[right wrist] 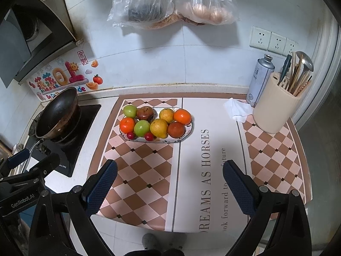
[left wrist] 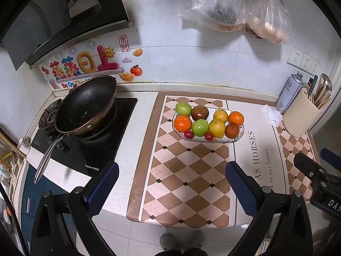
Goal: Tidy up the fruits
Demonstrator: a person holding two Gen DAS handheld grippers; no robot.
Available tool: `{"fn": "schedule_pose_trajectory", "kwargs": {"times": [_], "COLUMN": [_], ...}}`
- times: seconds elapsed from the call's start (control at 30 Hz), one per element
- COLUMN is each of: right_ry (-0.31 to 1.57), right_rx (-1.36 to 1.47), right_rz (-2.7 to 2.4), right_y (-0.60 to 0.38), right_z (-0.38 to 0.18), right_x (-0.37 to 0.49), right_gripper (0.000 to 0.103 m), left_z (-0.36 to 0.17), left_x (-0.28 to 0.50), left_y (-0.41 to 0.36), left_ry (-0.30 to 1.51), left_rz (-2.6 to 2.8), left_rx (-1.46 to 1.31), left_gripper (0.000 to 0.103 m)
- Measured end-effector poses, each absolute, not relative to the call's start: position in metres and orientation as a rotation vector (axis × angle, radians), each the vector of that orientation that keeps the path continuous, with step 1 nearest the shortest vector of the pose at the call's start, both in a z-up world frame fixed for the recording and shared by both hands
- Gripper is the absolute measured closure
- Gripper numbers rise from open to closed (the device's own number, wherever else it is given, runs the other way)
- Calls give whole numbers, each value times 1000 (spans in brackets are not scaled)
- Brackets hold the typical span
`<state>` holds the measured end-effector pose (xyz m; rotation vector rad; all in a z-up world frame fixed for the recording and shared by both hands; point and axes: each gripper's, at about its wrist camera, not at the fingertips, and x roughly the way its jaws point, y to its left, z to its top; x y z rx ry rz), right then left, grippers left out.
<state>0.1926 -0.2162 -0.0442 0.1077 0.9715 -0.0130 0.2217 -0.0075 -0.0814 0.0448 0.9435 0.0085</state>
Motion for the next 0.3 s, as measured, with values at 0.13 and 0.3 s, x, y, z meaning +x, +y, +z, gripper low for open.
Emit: {"fn": "schedule_pose_trajectory", "kwargs": {"times": [0.13,0.3], "right_ry": [971,973], "right_rx": [107,105], "right_rz": [-13,-12], "right_y": [-216,-216], "right_z": [-44,-45], "right_x": [193,192], "right_gripper": [2,2], "left_z": [-81,-82], "left_x": [220,217], "left_y": [-7,-8], "left_ry": [944,930], "left_rz": [9,12], "left_rx": [42,42], "left_gripper": [1,1]}}
